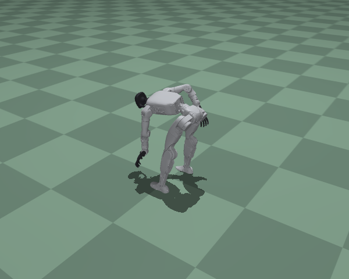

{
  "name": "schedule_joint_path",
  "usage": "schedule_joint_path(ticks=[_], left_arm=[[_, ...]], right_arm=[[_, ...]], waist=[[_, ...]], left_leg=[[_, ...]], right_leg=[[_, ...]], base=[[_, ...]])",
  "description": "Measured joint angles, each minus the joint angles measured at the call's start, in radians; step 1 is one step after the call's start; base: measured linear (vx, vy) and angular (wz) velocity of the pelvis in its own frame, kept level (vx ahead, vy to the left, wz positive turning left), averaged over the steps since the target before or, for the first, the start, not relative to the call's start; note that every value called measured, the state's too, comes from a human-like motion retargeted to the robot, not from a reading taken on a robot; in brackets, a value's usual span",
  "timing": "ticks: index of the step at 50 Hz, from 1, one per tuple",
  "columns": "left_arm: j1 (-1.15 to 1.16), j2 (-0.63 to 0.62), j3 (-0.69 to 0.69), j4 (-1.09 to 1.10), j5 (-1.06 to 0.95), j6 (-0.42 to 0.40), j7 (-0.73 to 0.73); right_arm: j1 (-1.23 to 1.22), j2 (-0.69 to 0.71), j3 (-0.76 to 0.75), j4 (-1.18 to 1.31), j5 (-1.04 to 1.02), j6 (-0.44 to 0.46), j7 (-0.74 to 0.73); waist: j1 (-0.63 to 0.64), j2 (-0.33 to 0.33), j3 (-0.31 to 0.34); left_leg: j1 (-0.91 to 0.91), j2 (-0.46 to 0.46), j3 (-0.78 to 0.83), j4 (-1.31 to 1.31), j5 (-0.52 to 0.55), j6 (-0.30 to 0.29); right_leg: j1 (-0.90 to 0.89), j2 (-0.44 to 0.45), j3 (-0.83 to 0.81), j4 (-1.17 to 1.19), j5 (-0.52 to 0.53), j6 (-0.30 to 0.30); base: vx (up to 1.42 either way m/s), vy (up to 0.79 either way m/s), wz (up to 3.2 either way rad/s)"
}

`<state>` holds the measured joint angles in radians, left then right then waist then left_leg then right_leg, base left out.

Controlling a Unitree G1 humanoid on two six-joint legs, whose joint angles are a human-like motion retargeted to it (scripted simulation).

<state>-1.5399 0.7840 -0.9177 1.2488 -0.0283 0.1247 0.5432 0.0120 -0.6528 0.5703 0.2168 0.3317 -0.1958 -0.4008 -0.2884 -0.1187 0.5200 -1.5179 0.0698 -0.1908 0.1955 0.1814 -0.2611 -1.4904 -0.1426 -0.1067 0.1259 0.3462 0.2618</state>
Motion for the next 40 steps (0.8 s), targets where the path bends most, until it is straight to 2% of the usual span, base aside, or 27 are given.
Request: schedule_joint_path(ticks=[6,11,12,14,18,26,28,30,40], left_arm=[[0.308,-0.127,0.1,-0.143,0.039,-0.048,-0.031],[0.536,-0.248,0.187,-0.184,0.123,-0.1,-0.117],[0.566,-0.269,0.198,-0.19,0.121,-0.111,-0.121],[0.608,-0.305,0.206,-0.215,0.073,-0.119,-0.09],[0.784,-0.358,0.298,-0.334,0.137,-0.136,-0.104],[1.039,-0.33,0.357,-0.656,0.144,-0.196,-0.161],[1.105,-0.308,0.378,-0.747,0.168,-0.211,-0.183],[1.136,-0.282,0.401,-0.836,0.126,-0.219,-0.178],[1.329,-0.195,0.601,-1.305,0.002,-0.287,-0.239]], right_arm=[[0.064,0.031,-0.061,0.061,0.007,0.012,0.05],[0.099,0.083,-0.125,0.17,-0.033,0.03,0.117],[0.096,0.096,-0.134,0.198,-0.046,0.036,0.118],[0.068,0.124,-0.129,0.265,-0.075,0.059,0.081],[0.121,0.173,-0.211,0.352,-0.186,0.077,0.053],[0.146,0.226,-0.25,0.506,-0.337,0.133,0.095],[0.159,0.241,-0.28,0.534,-0.356,0.132,0.099],[0.132,0.247,-0.285,0.575,-0.352,0.15,0.09],[0.075,0.252,-0.332,0.611,-0.338,0.174,0.087]], waist=[[0.05,0.017,0.0],[0.117,0.013,0.0],[0.126,0.012,0.0],[0.129,0.004,0.0],[0.185,0.019,-0.002],[0.277,0.036,-0.131],[0.295,0.048,-0.162],[0.312,0.056,-0.194],[0.379,0.121,-0.339]], left_leg=[[0.151,0.005,-0.022,0.047,-0.035,0.001],[0.318,0.022,-0.017,0.162,-0.129,0.001],[0.366,0.017,-0.016,0.15,-0.13,0.017],[0.496,-0.024,-0.007,0.042,-0.089,0.09],[0.703,-0.037,0.009,0.12,-0.179,0.111],[1.087,-0.045,0.039,0.072,-0.267,0.141],[1.169,-0.038,0.047,0.094,-0.306,0.124],[1.277,-0.037,0.045,-0.007,-0.278,0.142],[1.568,-0.013,0.058,-0.173,-0.275,0.125]], right_leg=[[0.163,0.002,-0.014,0.042,-0.041,0.0],[0.336,0.021,-0.005,0.133,-0.117,0.0],[0.376,0.015,0.004,0.133,-0.123,0.0],[0.472,-0.032,0.046,0.084,-0.114,0.0],[0.683,-0.046,0.062,0.149,-0.203,0.0],[1.032,-0.068,0.071,0.161,-0.326,-0.012],[1.12,-0.067,0.058,0.175,-0.362,-0.004],[1.209,-0.068,0.061,0.112,-0.356,-0.018],[1.487,-0.057,0.037,-0.022,-0.382,-0.021]], base=[[-0.07,-0.03,-0.22],[-0.02,-0.04,-0.37],[0.01,0.11,0.19],[0.05,0.22,0.44],[0.16,0.04,-0.15],[0.23,0.01,-0.15],[0.29,0.01,-0.1],[0.22,0.01,-0.13],[0.17,0.02,-0.08]])
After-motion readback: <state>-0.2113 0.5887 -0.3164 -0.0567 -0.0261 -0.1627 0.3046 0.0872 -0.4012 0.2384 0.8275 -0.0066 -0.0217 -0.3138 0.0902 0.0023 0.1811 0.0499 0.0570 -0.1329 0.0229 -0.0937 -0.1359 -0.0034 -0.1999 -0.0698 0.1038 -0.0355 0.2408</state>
